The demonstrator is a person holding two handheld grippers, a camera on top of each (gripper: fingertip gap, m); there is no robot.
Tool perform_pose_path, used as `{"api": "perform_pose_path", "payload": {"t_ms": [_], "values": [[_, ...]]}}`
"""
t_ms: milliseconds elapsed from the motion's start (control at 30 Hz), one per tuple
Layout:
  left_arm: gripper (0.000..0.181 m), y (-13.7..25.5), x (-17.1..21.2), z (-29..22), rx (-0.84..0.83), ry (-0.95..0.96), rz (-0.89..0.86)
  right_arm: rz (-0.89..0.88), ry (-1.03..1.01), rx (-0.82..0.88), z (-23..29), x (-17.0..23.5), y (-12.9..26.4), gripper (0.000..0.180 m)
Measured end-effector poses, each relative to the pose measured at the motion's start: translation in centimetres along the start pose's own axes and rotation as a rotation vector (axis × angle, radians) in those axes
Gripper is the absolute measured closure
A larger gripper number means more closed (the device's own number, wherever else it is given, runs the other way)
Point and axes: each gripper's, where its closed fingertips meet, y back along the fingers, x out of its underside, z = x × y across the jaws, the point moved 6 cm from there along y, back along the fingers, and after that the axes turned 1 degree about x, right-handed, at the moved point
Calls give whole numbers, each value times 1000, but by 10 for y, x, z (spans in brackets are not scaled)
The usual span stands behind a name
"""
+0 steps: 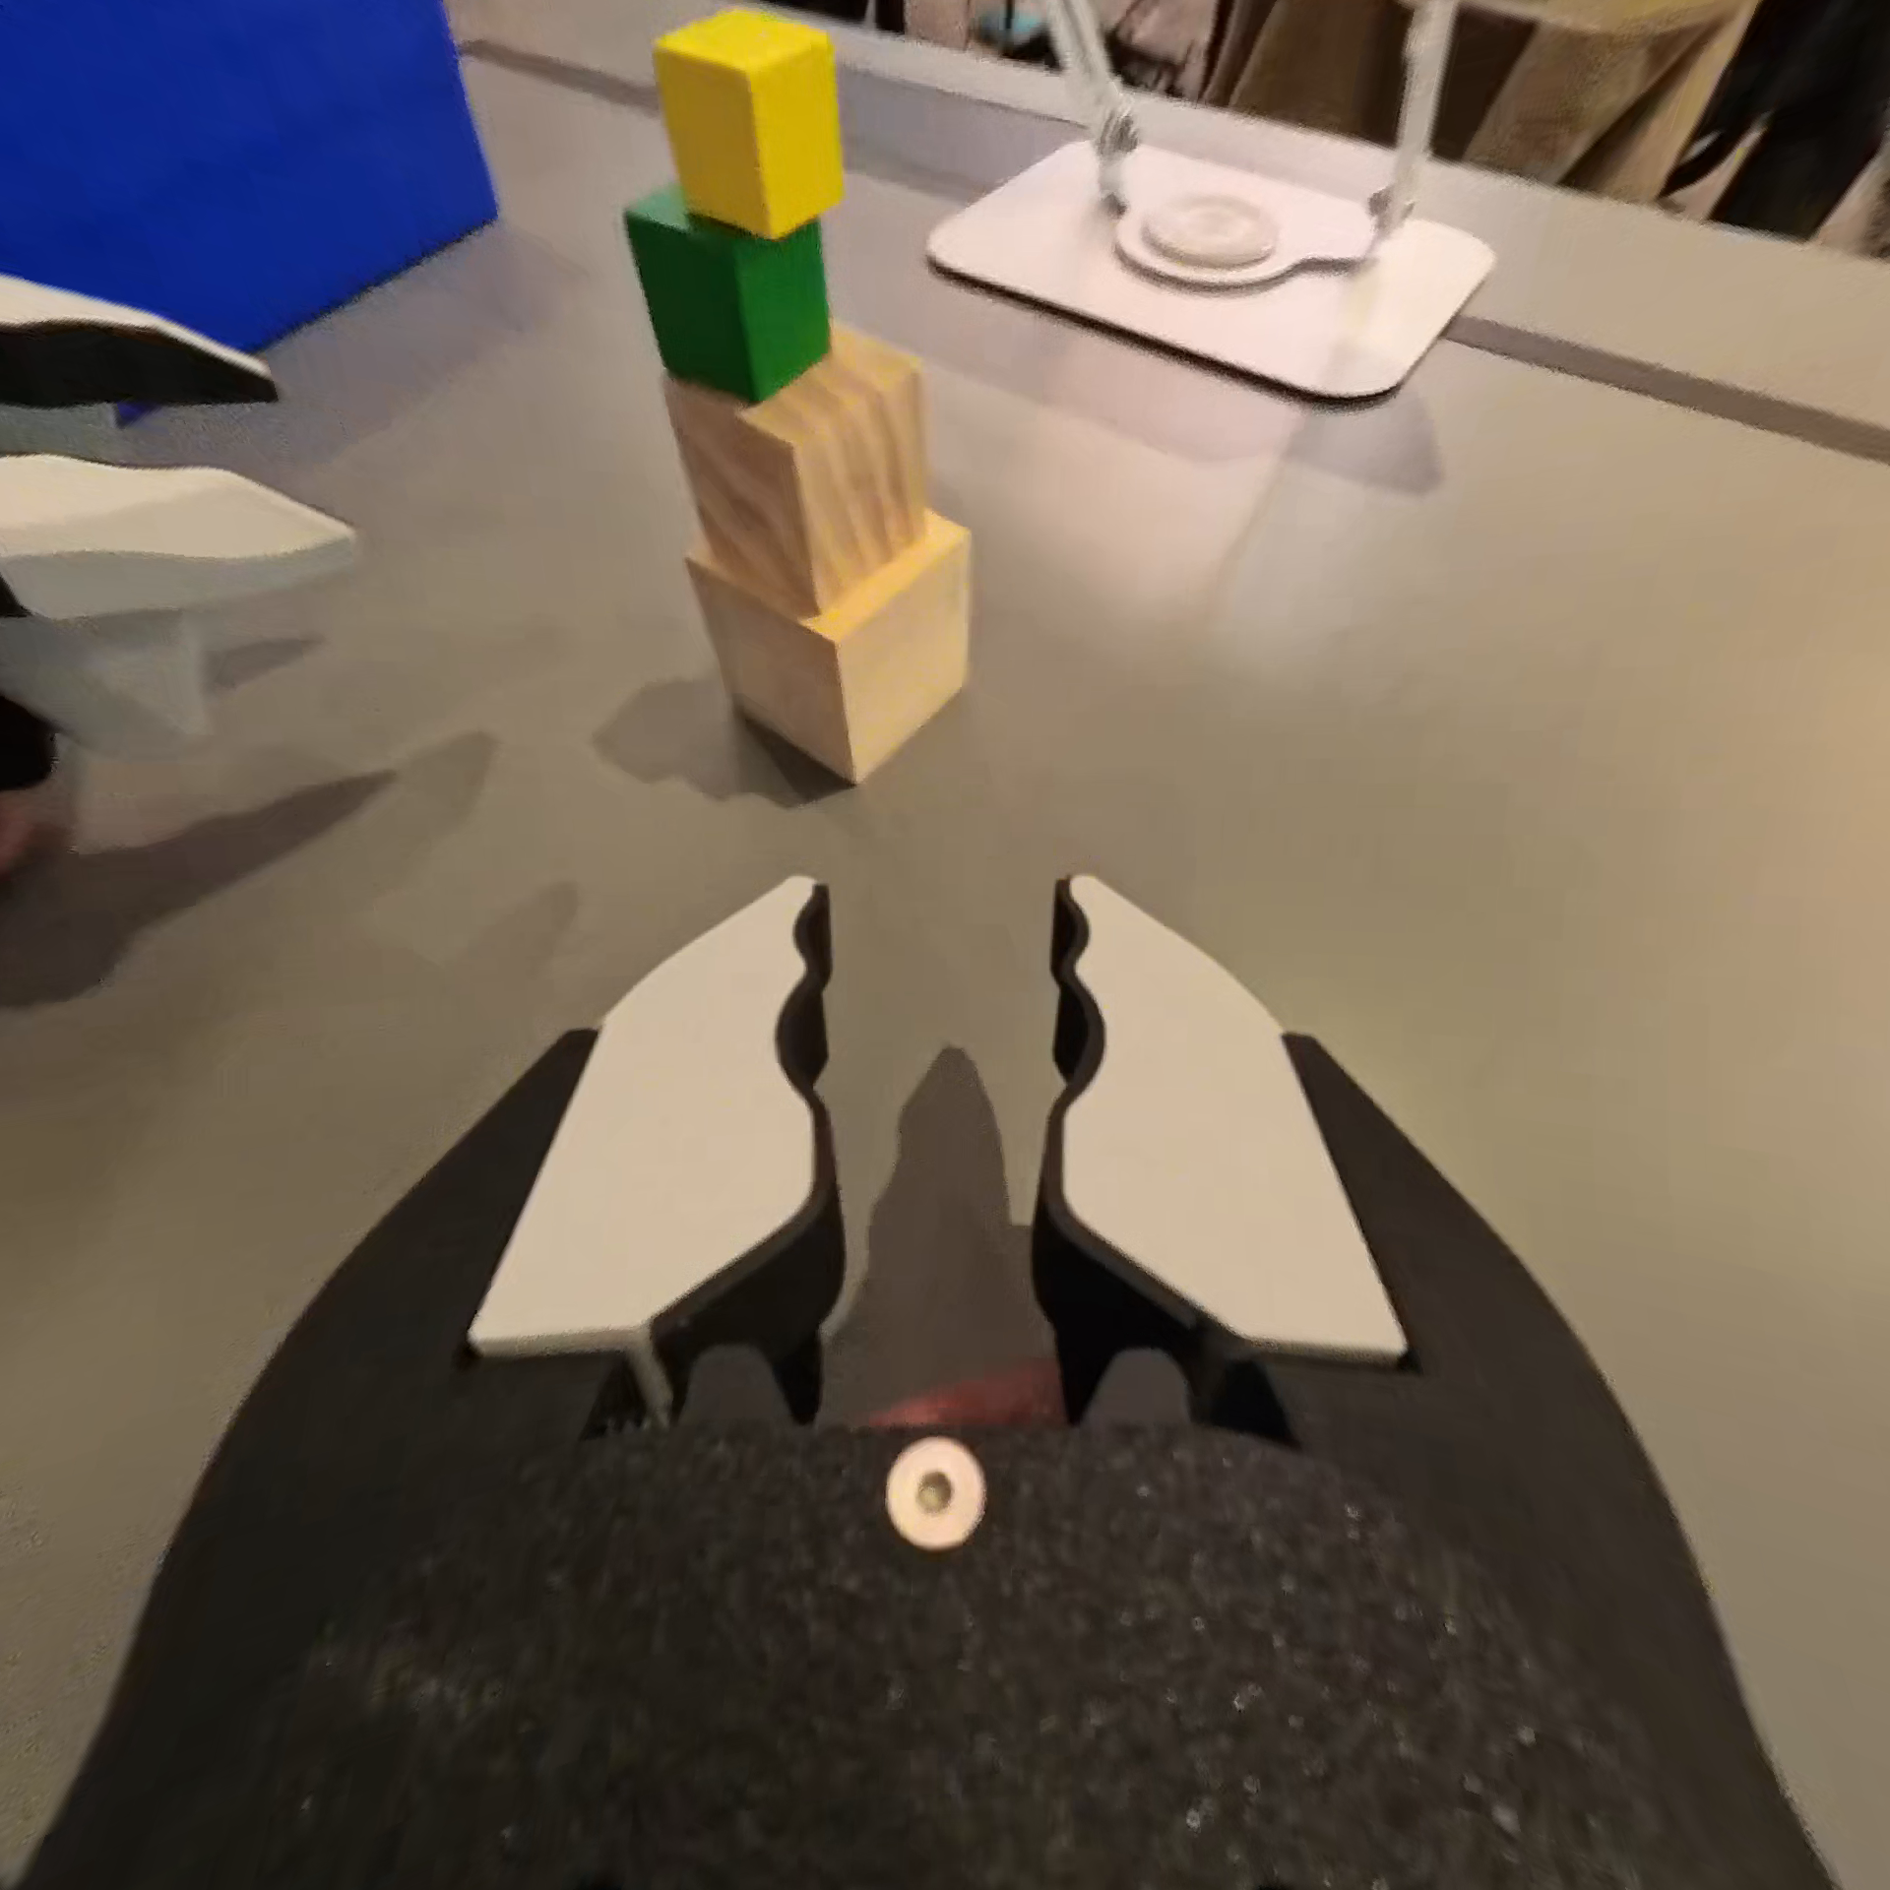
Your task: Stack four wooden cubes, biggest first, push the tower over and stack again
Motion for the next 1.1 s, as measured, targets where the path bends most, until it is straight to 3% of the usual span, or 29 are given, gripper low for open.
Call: {"api": "perform_pose_path", "payload": {"t_ms": [200,1100], "values": [[121,3,-1,1,9,13,-27,-69,15,16,4,4,8,143],[122,6,1,-4,-26,-73,-18,-58,81,9,12,6,7,152]]}}
